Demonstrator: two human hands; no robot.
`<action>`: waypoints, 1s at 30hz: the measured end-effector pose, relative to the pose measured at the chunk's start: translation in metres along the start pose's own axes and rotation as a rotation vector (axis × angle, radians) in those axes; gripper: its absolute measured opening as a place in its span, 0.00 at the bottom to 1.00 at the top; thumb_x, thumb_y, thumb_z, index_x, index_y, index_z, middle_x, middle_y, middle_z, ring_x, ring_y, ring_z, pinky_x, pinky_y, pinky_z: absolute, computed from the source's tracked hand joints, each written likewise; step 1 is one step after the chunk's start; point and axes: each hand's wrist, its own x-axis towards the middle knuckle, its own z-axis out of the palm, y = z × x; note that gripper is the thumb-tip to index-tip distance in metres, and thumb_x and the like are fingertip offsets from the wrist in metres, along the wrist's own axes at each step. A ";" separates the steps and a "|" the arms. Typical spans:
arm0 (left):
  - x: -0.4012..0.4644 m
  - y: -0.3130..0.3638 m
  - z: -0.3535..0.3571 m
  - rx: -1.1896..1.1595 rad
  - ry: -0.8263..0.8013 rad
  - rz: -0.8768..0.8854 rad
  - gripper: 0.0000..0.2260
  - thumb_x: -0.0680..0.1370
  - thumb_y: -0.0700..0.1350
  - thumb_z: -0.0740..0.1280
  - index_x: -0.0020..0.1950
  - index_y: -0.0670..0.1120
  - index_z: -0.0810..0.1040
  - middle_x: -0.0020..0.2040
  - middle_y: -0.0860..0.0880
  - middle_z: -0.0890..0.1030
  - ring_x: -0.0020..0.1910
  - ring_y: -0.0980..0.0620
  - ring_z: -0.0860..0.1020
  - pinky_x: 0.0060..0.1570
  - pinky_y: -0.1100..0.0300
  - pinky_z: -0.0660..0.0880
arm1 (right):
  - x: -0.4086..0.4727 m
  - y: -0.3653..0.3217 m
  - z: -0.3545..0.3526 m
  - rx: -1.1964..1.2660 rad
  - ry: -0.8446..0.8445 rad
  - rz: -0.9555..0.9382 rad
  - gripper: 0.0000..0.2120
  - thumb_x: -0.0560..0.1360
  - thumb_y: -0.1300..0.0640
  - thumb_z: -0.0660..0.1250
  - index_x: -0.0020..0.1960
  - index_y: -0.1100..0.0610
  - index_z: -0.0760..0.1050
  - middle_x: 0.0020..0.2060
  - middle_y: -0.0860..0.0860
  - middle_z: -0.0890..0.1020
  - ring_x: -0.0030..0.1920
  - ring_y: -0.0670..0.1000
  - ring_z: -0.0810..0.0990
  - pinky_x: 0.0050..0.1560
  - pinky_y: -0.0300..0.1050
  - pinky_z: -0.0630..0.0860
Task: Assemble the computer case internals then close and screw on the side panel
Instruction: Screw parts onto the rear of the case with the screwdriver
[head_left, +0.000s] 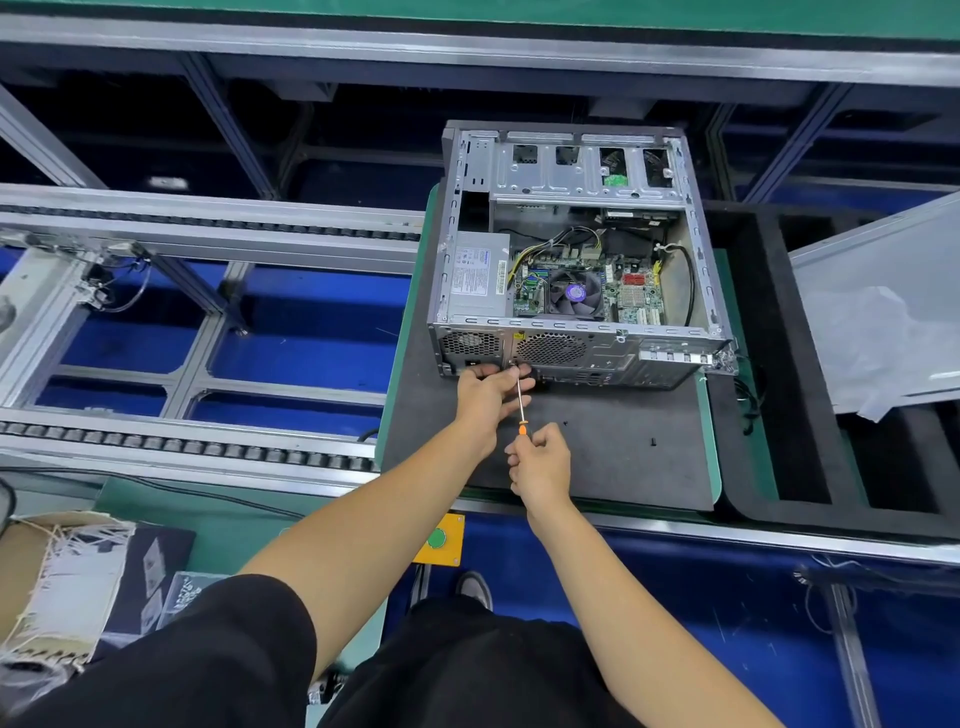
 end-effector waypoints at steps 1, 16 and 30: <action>0.000 0.000 0.000 0.003 -0.007 0.002 0.11 0.81 0.35 0.66 0.55 0.45 0.66 0.46 0.45 0.88 0.47 0.48 0.87 0.37 0.59 0.81 | 0.000 0.000 0.000 0.006 0.003 -0.002 0.11 0.82 0.63 0.61 0.43 0.57 0.64 0.36 0.54 0.80 0.28 0.47 0.70 0.25 0.39 0.65; -0.008 -0.009 -0.007 -0.121 -0.009 -0.032 0.15 0.80 0.36 0.69 0.56 0.46 0.63 0.48 0.44 0.87 0.45 0.48 0.86 0.42 0.57 0.83 | 0.000 0.021 0.002 -0.060 0.028 -0.066 0.12 0.81 0.61 0.63 0.40 0.54 0.64 0.33 0.52 0.80 0.31 0.48 0.73 0.33 0.46 0.70; 0.005 -0.002 0.000 -0.076 -0.022 -0.030 0.14 0.80 0.35 0.68 0.56 0.44 0.64 0.48 0.44 0.87 0.44 0.48 0.87 0.35 0.59 0.80 | 0.012 0.016 0.009 -0.022 0.038 -0.071 0.13 0.80 0.61 0.63 0.39 0.53 0.64 0.32 0.51 0.81 0.31 0.48 0.74 0.35 0.47 0.69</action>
